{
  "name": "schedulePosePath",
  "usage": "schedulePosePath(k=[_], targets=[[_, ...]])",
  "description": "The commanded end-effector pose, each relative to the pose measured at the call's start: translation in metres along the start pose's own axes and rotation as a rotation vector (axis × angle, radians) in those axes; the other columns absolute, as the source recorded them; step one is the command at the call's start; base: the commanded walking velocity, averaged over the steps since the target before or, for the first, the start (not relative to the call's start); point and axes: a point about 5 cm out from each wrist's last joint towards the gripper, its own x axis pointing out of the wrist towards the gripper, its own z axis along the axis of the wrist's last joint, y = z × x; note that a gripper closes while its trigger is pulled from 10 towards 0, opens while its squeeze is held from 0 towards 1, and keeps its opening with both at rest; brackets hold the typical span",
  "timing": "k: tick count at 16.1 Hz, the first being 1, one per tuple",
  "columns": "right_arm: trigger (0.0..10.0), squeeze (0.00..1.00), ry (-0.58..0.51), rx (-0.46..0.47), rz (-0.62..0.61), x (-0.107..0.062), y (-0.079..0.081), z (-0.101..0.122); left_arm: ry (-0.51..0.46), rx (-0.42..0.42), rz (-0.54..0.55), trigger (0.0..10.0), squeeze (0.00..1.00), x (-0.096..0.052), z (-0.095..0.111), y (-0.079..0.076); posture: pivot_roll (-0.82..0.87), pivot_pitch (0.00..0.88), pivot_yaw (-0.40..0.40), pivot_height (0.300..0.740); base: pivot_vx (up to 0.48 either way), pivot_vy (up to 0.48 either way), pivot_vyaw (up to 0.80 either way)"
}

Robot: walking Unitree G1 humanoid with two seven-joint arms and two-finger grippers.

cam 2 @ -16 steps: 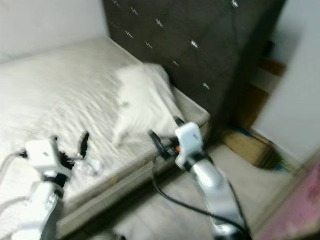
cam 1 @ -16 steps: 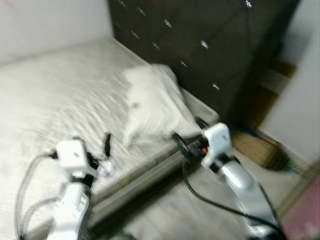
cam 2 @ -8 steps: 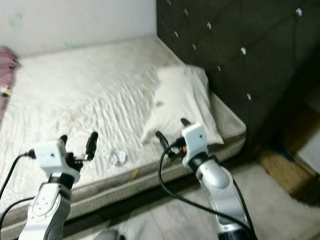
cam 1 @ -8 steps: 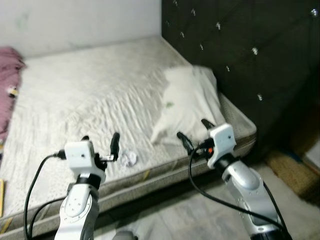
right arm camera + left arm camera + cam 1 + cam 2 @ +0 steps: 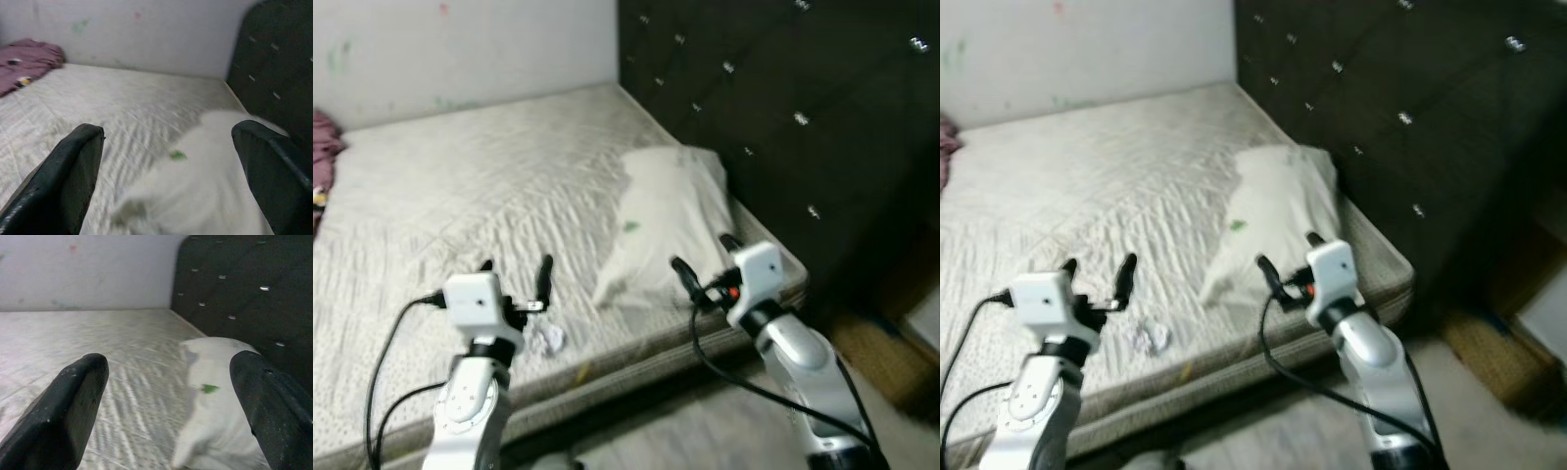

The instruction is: Clean up the room

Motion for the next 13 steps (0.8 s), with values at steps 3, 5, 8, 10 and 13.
schedulePosePath(k=[3, 5, 8, 10, 13], targets=[[10.0, 0.00, -0.032, -0.028, 0.037, 0.0028, 0.0079, 0.0067, 0.038, -0.010, 0.053, 10.0, 0.00, 0.0008, -0.0040, 0.0052, 0.02, 0.020, -0.023, 0.740, 0.116, 0.000, 0.53], [10.0, 0.00, -0.031, -0.024, 0.037, 0.0031, 0.0080, 0.0063, 0.044, -0.025, 0.061, 10.0, 0.00, 0.0012, -0.0050, 0.0051, 0.02, 0.023, -0.024, 0.740, 0.000, 0.000, 0.80], [10.0, 0.00, -0.030, -0.021, 0.034, 0.0041, 0.0074, 0.0060, 0.048, -0.035, 0.062, 10.0, 0.00, 0.0020, -0.0054, 0.0054, 0.02, 0.023, -0.025, 0.740, 0.000, 0.000, 0.80], [10.0, 0.00, -0.028, -0.011, 0.026, 0.0039, 0.0065, 0.0053, 0.051, -0.028, 0.063, 10.0, 0.00, 0.0026, -0.0054, 0.0055, 0.02, 0.022, -0.024, 0.740, 0.000, 0.000, 0.62], [10.0, 0.00, -0.027, -0.009, 0.025, 0.0034, 0.0062, 0.0051, 0.053, -0.024, 0.067, 10.0, 0.00, 0.0026, -0.0055, 0.0055, 0.02, 0.022, -0.024, 0.740, 0.000, 0.000, 0.42]])
